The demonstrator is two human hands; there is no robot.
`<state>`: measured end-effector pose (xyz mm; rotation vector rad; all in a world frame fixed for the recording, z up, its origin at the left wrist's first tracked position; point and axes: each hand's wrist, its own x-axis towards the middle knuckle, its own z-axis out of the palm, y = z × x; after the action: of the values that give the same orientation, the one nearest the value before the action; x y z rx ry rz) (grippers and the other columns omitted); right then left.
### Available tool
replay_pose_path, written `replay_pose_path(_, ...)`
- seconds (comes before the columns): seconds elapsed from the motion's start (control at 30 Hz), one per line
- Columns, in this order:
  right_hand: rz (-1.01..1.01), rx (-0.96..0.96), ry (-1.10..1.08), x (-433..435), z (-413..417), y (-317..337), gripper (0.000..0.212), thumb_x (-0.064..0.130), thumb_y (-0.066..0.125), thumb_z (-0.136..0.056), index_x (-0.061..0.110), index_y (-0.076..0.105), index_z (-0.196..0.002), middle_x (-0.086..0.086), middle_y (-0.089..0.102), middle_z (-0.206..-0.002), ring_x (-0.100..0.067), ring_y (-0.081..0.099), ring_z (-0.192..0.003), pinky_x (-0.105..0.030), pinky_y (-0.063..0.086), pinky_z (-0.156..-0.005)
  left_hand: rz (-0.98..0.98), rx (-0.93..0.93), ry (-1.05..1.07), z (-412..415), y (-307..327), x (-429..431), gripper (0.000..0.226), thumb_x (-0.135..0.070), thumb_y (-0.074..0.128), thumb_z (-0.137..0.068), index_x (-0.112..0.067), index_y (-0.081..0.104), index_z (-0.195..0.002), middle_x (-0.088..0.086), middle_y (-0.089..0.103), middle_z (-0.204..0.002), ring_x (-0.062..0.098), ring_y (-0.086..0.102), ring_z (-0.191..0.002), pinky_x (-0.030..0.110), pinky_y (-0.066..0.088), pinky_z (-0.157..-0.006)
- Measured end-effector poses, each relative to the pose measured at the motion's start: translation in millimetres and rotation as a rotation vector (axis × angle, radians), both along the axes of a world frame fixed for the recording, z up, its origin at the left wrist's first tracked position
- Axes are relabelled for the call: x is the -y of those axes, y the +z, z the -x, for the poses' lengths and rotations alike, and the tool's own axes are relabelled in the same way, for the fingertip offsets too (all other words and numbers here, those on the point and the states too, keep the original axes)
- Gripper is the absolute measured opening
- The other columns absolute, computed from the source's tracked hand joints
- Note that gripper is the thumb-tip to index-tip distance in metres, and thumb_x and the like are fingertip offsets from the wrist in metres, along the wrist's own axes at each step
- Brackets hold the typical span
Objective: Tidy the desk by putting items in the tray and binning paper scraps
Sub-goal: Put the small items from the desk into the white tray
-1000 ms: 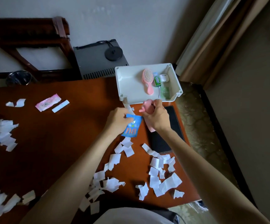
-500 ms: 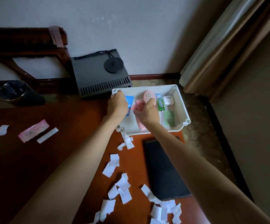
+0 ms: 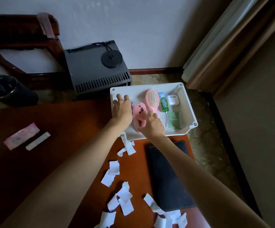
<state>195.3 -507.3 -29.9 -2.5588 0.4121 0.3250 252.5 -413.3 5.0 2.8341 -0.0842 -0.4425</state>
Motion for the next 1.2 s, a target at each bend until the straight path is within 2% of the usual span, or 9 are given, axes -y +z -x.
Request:
replay_pose_path(0.13,0.039,0.004,0.017,-4.6,2.0,0.2,0.057,0.045,0.046,-0.093,0.003,0.036,-0.13,-0.021,0.06,-0.111,-0.039,0.059,-0.102,-0.043,0.049,-0.081,-0.209,0.0,-0.173,6.3,-7.3,-3.1,0.034,0.002,0.044,-0.092,-0.001,0.048,-0.126,0.018,0.046,-0.13,0.032,0.045,-0.121,0.035,0.043,-0.096)
replay_pose_path(0.3,-0.037,-0.053,-0.053,-5.2,-5.0,-2.6,0.049,0.046,0.043,-0.095,0.0,0.045,-0.111,-0.022,0.064,-0.101,-0.038,0.062,-0.095,-0.039,0.045,-0.074,-0.364,-0.016,-0.264,8.1,-19.9,-1.1,0.042,-0.001,0.05,-0.089,-0.003,0.044,-0.13,0.018,0.049,-0.131,0.031,0.048,-0.122,0.034,0.04,-0.102)
replay_pose_path(0.5,-0.147,-0.016,-0.101,-1.8,-17.9,-13.7,0.043,0.046,0.047,-0.094,0.008,0.043,-0.074,-0.02,0.057,-0.078,-0.036,0.059,-0.075,-0.027,0.033,-0.061,-0.302,-0.036,-0.234,-1.1,-29.5,3.0,0.048,0.007,0.049,-0.088,0.002,0.035,-0.134,0.026,0.036,-0.141,0.036,0.051,-0.122,0.035,0.044,-0.099)
replay_pose_path(0.6,-0.139,0.023,-0.099,-1.2,-22.1,-14.5,0.046,0.043,0.047,-0.095,0.012,0.038,-0.062,-0.025,0.063,-0.091,-0.036,0.053,-0.071,-0.026,0.028,-0.062,-0.217,-0.03,-0.183,-4.5,-35.0,3.8,0.049,0.008,0.045,-0.09,0.0,0.031,-0.137,0.023,0.037,-0.139,0.037,0.053,-0.119,0.038,0.046,-0.095)
replay_pose_path(0.7,-0.147,0.098,-0.081,-0.8,-24.4,-13.1,0.052,0.039,0.046,-0.097,0.024,0.024,-0.051,-0.024,0.059,-0.089,-0.027,0.038,-0.064,-0.026,0.027,-0.062,-0.142,-0.013,-0.157,-5.9,-38.3,5.7,0.048,0.008,0.04,-0.093,-0.001,0.029,-0.139,0.021,0.038,-0.137,0.037,0.052,-0.117,0.038,0.045,-0.095)
replay_pose_path(0.83,-0.166,0.107,-0.073,0.0,-26.4,-10.6,0.052,0.038,0.047,-0.097,0.028,0.022,-0.052,-0.008,0.045,-0.076,-0.025,0.037,-0.062,-0.024,0.026,-0.059,-0.032,-0.031,-0.118,-5.9,-41.2,3.4,0.059,0.01,0.043,-0.09,-0.005,0.024,-0.144,0.019,0.035,-0.138,0.038,0.052,-0.116,0.039,0.045,-0.094)
replay_pose_path(0.97,-0.166,0.104,-0.065,0.9,-21.8,-3.0,0.046,0.038,0.047,-0.096,0.026,0.031,-0.055,-0.016,0.058,-0.084,-0.031,0.049,-0.068,-0.028,0.032,-0.061,-0.011,-0.052,-0.122,0.5,-37.7,2.7,0.049,0.008,0.04,-0.091,-0.004,0.032,-0.138,0.019,0.036,-0.137,0.036,0.051,-0.114,0.038,0.045,-0.091)
replay_pose_path(1.07,-0.086,0.05,-0.023,1.0,-14.2,5.9,0.033,0.031,0.044,-0.097,0.004,0.057,-0.083,-0.022,0.063,-0.106,-0.038,0.061,-0.087,-0.036,0.045,-0.073,-0.007,-0.042,-0.12,8.2,-24.5,1.4,0.049,0.008,0.038,-0.092,-0.004,0.032,-0.14,0.019,0.034,-0.139,0.035,0.051,-0.116,0.037,0.046,-0.091)
replay_pose_path(1.2,0.11,0.091,0.116,-12.5,-0.2,29.2,0.025,0.013,0.042,-0.093,-0.001,0.054,-0.111,-0.021,0.06,-0.115,-0.034,0.059,-0.103,-0.036,0.045,-0.087,-0.022,0.056,-0.082,21.9,9.4,-14.5,0.041,-0.004,0.037,-0.097,-0.006,0.035,-0.138,0.016,0.042,-0.134,0.031,0.051,-0.116,0.034,0.047,-0.088)
